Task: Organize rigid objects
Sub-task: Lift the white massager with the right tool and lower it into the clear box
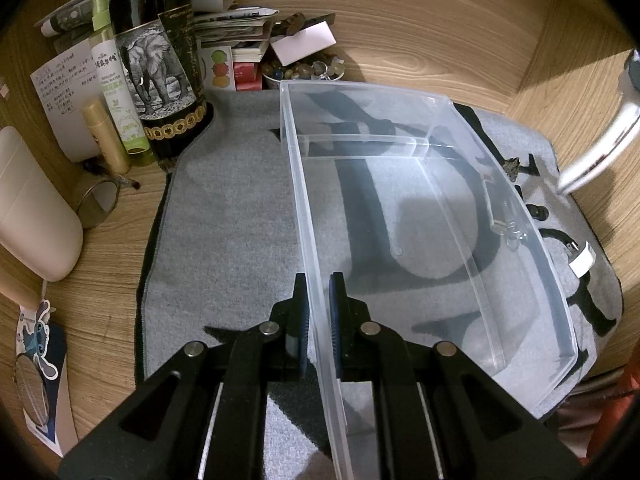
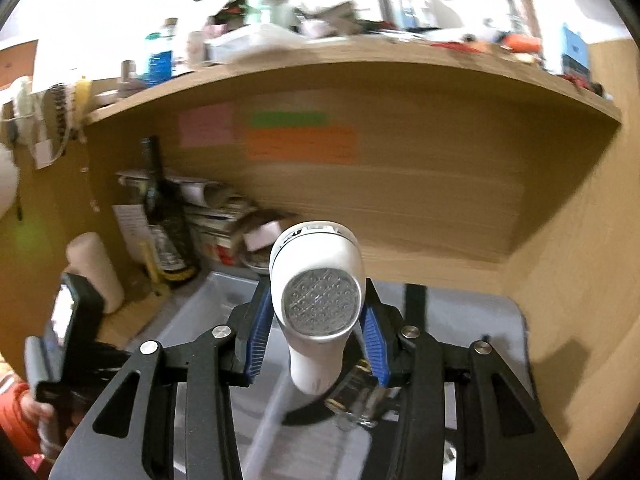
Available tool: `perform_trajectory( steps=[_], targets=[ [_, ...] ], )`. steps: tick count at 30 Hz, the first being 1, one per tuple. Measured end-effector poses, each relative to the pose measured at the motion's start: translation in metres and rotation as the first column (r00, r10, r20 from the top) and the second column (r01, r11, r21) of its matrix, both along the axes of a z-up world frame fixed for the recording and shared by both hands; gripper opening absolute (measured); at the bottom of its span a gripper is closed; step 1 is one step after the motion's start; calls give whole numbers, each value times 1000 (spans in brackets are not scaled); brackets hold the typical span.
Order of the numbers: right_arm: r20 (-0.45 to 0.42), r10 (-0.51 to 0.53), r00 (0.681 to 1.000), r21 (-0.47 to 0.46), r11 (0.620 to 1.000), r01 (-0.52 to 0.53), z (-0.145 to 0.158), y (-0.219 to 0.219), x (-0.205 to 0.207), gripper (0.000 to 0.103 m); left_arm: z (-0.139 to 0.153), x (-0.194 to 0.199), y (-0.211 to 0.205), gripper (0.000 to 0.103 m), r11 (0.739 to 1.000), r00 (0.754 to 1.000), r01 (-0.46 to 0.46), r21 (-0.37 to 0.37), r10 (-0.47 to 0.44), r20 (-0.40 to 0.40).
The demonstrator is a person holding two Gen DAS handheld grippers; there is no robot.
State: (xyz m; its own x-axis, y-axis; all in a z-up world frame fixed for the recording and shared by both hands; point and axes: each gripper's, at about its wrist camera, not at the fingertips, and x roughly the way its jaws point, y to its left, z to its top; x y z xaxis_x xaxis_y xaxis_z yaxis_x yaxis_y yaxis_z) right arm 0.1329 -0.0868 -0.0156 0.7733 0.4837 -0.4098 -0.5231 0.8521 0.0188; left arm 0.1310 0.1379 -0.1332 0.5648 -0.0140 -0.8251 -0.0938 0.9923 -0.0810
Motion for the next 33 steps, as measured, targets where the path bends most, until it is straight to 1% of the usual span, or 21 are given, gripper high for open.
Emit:
perform_trajectory(
  steps=[3,7,10,15,19,24,27,33],
  targets=[
    [-16,47,999,-12,999,-47,-6,16,1,38,0,0,0,9,1000,1000,-1,1,1,0],
    [-76,104,992,-27,994,-106,-19,34,4,38,1,0,0,9,1000,1000,-1,-3,1,2],
    [-121,125,985,-57,989,-133,-31,52,10,38,1,0,1,9,1000,1000,0,-9,0,4],
    [-200,150,968,-76,983,-168,-47,72,23,38,0,0,2,9,1000,1000,2,-14,-2,6],
    [-248,153,956,-103,978,-183,-57,84,33,38,0,0,3,9,1000,1000,5,-15,-5,9],
    [-252,153,955,-126,974,-189,-57,89,39,38,0,0,3,10,1000,1000,10,-16,-10,10],
    [-247,143,958,-165,968,-187,-58,94,45,38,0,0,3,10,1000,1000,12,-17,-12,11],
    [-301,126,945,-229,953,-200,-72,105,63,33,-1,-1,3,10,1000,1000,13,-17,-13,12]
  ],
)
